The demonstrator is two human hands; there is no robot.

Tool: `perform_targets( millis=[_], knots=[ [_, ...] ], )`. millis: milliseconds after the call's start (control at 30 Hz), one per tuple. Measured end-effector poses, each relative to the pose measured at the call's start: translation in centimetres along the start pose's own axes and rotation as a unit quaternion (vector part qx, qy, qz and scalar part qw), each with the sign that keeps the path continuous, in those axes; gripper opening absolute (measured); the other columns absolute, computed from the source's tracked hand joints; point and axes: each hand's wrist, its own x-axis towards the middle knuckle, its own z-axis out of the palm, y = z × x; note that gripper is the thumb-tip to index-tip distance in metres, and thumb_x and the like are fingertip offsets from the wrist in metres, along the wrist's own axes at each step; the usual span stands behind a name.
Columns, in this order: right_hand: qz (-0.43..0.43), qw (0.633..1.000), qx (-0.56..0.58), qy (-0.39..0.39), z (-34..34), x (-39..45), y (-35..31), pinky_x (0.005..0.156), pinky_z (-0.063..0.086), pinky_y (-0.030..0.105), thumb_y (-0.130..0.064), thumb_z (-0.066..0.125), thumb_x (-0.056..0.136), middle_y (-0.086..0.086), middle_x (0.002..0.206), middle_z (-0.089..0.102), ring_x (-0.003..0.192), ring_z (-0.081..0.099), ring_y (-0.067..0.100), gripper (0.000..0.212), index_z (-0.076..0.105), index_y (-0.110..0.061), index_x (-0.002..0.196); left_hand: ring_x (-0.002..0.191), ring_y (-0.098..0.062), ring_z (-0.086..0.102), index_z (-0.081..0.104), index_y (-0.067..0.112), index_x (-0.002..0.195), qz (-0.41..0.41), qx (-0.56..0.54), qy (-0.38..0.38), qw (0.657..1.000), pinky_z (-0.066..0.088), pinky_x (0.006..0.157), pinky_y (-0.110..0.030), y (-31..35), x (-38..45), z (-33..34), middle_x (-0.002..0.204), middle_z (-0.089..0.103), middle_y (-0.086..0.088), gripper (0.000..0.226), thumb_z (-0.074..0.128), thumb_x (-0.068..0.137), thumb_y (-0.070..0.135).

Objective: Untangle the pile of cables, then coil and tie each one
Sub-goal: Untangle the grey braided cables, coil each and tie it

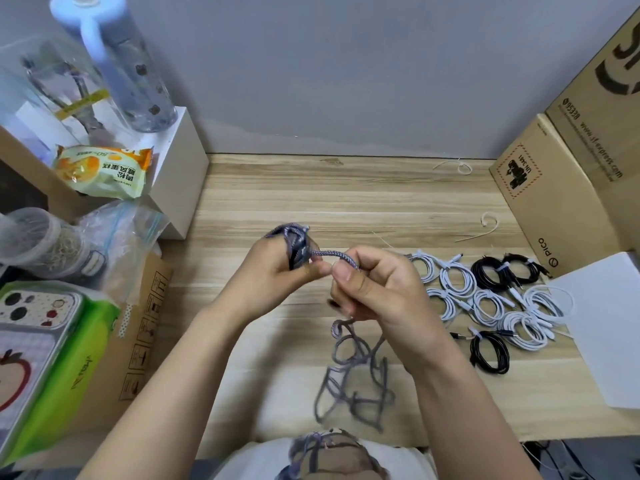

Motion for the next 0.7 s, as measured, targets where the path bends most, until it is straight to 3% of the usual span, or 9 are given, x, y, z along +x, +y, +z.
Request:
perform_targets(
  millis=[100, 233, 333, 400, 533, 600, 700],
  knots=[
    [-0.047, 0.998, -0.014, 0.027, 0.1, -0.1, -0.7, 0.045, 0.031, 0.007, -0.015, 0.058, 0.083, -0.005, 0.047, 0.052, 0.043, 0.041, 0.0, 0.022, 0.056, -0.013, 0.061, 0.053, -0.001, 0.046, 0.056, 0.016, 0.06, -0.058, -0.033, -0.052, 0.996, 0.037, 0.052, -0.017, 0.5, -0.7, 0.6, 0.055, 0.052, 0.004, 0.041, 0.067, 0.077, 0.052],
    [-0.057, 0.99, -0.039, 0.119, -0.7, 0.3, -0.9, 0.044, 0.028, 0.008, -0.022, 0.061, 0.08, -0.01, 0.044, 0.048, 0.04, 0.036, 0.0, 0.031, 0.058, -0.018, 0.05, 0.039, -0.006, 0.037, 0.056, 0.012, 0.056, -0.135, -0.138, -0.15, 0.97, 0.034, 0.046, -0.014, 1.4, -1.3, 0.3, 0.041, 0.042, 0.007, 0.043, 0.054, 0.084, 0.044],
    [-0.038, 0.985, -0.026, 0.164, -0.9, 0.7, -0.8, 0.041, 0.025, 0.01, -0.022, 0.062, 0.079, -0.011, 0.042, 0.044, 0.038, 0.032, 0.0, 0.033, 0.057, -0.018, 0.046, 0.036, -0.012, 0.029, 0.059, 0.019, 0.054, -0.128, -0.232, -0.255, 0.93, 0.039, 0.049, -0.019, 1.8, -1.7, -0.4, 0.038, 0.035, 0.005, 0.051, 0.054, 0.082, 0.062],
    [-0.028, 0.983, -0.03, 0.177, -0.9, 0.8, -0.9, 0.041, 0.025, 0.009, -0.016, 0.062, 0.087, -0.012, 0.039, 0.041, 0.036, 0.031, 0.0, 0.039, 0.052, -0.015, 0.049, 0.036, -0.013, 0.028, 0.061, 0.022, 0.057, -0.103, -0.325, -0.328, 0.881, 0.043, 0.052, -0.02, 2.0, -2.0, -0.9, 0.036, 0.032, 0.007, 0.051, 0.05, 0.083, 0.065],
    [0.004, 0.989, -0.058, 0.139, -0.7, 1.2, -0.4, 0.04, 0.024, 0.006, -0.026, 0.053, 0.089, -0.012, 0.037, 0.038, 0.035, 0.03, 0.0, 0.038, 0.05, -0.007, 0.055, 0.034, -0.014, 0.021, 0.051, 0.018, 0.065, 0.019, -0.53, -0.44, 0.724, 0.044, 0.055, -0.019, 3.5, -1.9, -1.3, 0.037, 0.022, 0.002, 0.048, 0.035, 0.097, 0.049],
    [0.033, 0.995, -0.066, 0.073, -0.4, 1.3, 0.3, 0.04, 0.024, 0.006, -0.039, 0.052, 0.087, -0.012, 0.038, 0.036, 0.034, 0.029, -0.001, 0.043, 0.049, -0.008, 0.058, 0.034, -0.016, 0.022, 0.046, 0.019, 0.065, 0.081, -0.596, -0.44, 0.667, 0.041, 0.054, -0.023, 4.6, -1.5, -1.4, 0.039, 0.024, 0.003, 0.046, 0.034, 0.099, 0.046],
    [0.095, 0.99, -0.105, -0.023, -0.4, 0.9, 1.6, 0.037, 0.019, 0.01, -0.049, 0.044, 0.082, -0.009, 0.04, 0.031, 0.035, 0.023, 0.0, 0.046, 0.052, -0.011, 0.059, 0.035, -0.012, 0.022, 0.052, 0.016, 0.07, 0.12, -0.724, -0.364, 0.574, 0.038, 0.055, -0.028, 5.8, -0.9, -2.6, 0.04, 0.025, 0.006, 0.034, 0.044, 0.098, 0.033]
  ],
)
